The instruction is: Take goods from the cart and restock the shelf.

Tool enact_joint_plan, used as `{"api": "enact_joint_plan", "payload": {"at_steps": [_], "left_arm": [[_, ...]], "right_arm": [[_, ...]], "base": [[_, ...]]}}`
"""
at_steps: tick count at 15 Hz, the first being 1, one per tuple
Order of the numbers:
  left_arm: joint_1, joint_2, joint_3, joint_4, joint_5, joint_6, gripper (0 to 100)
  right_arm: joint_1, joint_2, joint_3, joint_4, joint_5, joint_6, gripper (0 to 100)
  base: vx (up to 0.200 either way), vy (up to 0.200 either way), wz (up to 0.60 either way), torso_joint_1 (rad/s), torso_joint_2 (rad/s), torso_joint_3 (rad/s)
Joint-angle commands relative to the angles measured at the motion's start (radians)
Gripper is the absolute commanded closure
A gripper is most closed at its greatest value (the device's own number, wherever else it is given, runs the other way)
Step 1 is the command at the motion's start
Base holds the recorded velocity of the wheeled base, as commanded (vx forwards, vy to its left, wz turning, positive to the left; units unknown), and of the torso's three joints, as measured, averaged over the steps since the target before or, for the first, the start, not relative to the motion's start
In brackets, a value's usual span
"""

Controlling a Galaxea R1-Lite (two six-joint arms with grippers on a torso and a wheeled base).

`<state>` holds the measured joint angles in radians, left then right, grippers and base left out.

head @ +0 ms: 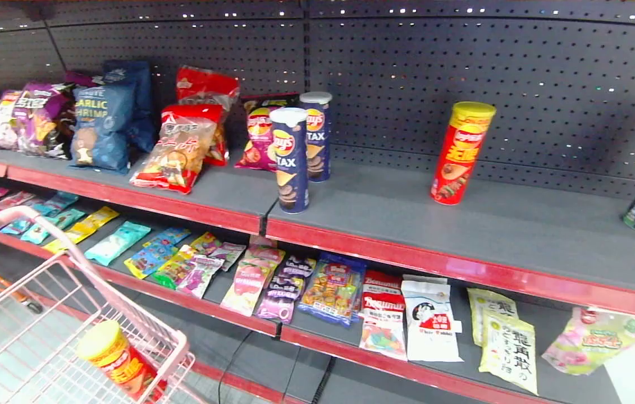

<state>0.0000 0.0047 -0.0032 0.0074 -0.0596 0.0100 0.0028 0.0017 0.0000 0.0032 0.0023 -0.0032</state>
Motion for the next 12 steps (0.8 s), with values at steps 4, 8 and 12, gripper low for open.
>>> {"api": "enact_joint_plan", "payload": {"at_steps": [4,8,12], "left_arm": [[0.0,0.001,0.0,0.0,0.0,0.001,0],[0.0,0.0,0.0,0.0,0.0,0.001,0],[0.0,0.0,0.0,0.0,0.0,0.001,0]], "right_arm": [[0.0,0.0,0.0,0.0,0.001,0.002,0],[0.0,0.0,0.0,0.0,0.001,0.003,0],[0.0,0.0,0.0,0.0,0.001,0.003,0]], "base": [[0.0,0.0,0.6,-0.001,0.0,0.002],[0.0,0.0,0.45,0.002,0.0,0.001],[0.0,0.0,0.0,-0.059,0.14,0.081]]}}
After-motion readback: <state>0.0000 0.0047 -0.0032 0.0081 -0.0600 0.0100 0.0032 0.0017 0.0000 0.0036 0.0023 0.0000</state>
